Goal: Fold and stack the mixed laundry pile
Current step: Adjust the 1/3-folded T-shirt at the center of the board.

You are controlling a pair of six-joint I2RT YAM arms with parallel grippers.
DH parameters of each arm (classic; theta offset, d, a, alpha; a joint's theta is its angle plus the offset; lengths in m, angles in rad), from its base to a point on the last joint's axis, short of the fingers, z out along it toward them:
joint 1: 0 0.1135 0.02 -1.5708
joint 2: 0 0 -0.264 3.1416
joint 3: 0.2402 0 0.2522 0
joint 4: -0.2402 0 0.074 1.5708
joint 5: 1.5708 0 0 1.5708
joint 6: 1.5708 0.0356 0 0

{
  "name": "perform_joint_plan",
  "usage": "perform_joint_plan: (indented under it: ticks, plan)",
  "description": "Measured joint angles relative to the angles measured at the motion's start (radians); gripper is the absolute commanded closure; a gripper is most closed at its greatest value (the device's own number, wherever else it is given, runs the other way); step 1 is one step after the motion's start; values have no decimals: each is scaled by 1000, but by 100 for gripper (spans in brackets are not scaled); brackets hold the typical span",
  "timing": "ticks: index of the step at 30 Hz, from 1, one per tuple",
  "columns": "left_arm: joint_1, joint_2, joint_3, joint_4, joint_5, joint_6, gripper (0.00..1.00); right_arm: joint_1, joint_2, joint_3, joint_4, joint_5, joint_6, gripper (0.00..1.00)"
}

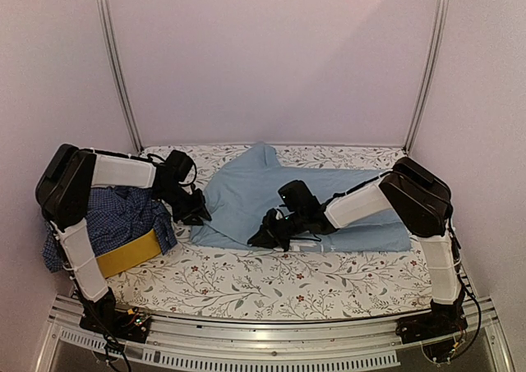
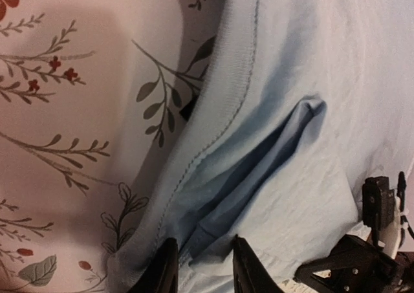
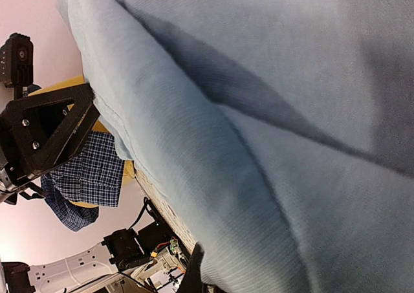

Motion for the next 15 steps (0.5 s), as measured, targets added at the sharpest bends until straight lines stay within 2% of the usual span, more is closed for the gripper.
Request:
perform_joint_plan:
  ticks: [6,9,15]
  plan:
    - [-4,1,6,-7,-5,2,85,0,0,0,0,0,0,100]
    - [-5,1,34,-31,-16,8,100,0,0,1,0,0,-2,100]
    - [-6,1,82,-47,-27,23,100,-2,0,5,3,1,-7,100]
